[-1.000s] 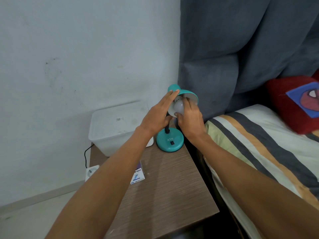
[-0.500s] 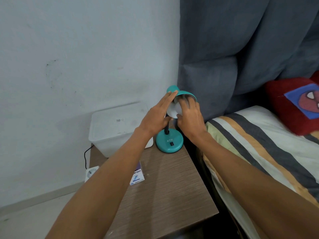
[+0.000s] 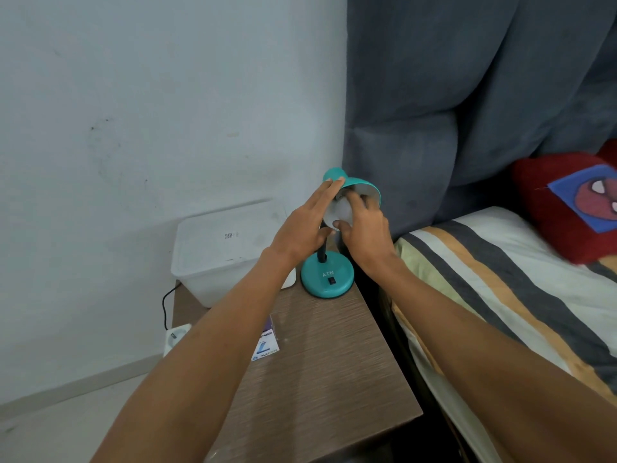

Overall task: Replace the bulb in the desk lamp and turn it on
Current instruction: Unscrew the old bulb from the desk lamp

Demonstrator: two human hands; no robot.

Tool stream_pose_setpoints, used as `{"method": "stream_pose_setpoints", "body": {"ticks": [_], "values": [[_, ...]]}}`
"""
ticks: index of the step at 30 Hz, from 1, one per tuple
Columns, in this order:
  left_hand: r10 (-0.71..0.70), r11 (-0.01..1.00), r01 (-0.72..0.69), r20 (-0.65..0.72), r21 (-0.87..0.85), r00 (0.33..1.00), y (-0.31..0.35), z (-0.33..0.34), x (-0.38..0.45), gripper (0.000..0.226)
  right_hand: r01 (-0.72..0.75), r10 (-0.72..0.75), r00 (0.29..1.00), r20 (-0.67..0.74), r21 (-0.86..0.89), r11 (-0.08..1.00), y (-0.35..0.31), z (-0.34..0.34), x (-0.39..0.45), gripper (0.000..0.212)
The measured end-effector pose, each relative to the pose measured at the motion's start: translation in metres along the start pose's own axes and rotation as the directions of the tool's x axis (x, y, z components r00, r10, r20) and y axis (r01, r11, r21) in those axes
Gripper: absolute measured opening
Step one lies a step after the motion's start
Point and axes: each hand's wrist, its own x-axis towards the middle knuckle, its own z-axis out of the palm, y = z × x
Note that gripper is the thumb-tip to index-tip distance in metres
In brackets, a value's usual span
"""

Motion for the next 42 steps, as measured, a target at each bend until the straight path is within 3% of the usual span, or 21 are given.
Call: {"method": "stream_pose_setpoints", "body": {"ticks": [5, 8, 10, 14, 27, 31, 42], "values": [[-0.002, 1.0, 0.002, -0.009, -0.005, 1.0, 0.001, -0.002, -0.003, 0.1, 0.09, -0.091, 0.996, -0.01, -0.088, 0.992, 0.004, -0.001, -0.003, 0.069], [-0.005, 1.0, 0.005, 0.002, 0.006, 1.0, 0.001, -0.002, -0.003, 0.102, 0.057, -0.058, 0.996, -0.066, -0.022, 0.998, 0.001, 0.001, -0.003, 0.058], [-0.008, 1.0, 0.008, 0.002, 0.004, 1.0, 0.002, -0.002, -0.002, 0.102, 0.016, -0.018, 0.996, -0.085, -0.027, 1.0, 0.002, 0.002, -0.002, 0.063], [-0.005, 1.0, 0.005, -0.006, 0.004, 1.0, 0.002, -0.001, -0.004, 0.096, 0.164, -0.18, 0.981, -0.071, -0.19, 0.968, 0.008, 0.003, -0.007, 0.074], [-0.051, 0.996, 0.048, 0.045, 0.072, 0.998, 0.013, -0.011, -0.004, 0.107, 0.093, -0.097, 0.994, -0.058, -0.074, 0.993, 0.003, -0.015, -0.015, 0.069], [-0.095, 0.993, 0.092, 0.044, 0.071, 0.994, 0.024, -0.025, -0.015, 0.111, 0.105, -0.11, 0.99, -0.085, -0.058, 0.993, 0.0, -0.025, -0.027, 0.066], [-0.311, 0.943, 0.321, -0.109, 0.092, 0.944, 0.036, -0.048, -0.132, 0.084, 0.156, -0.164, 0.983, -0.08, -0.098, 0.983, -0.023, -0.046, -0.091, 0.058]]}}
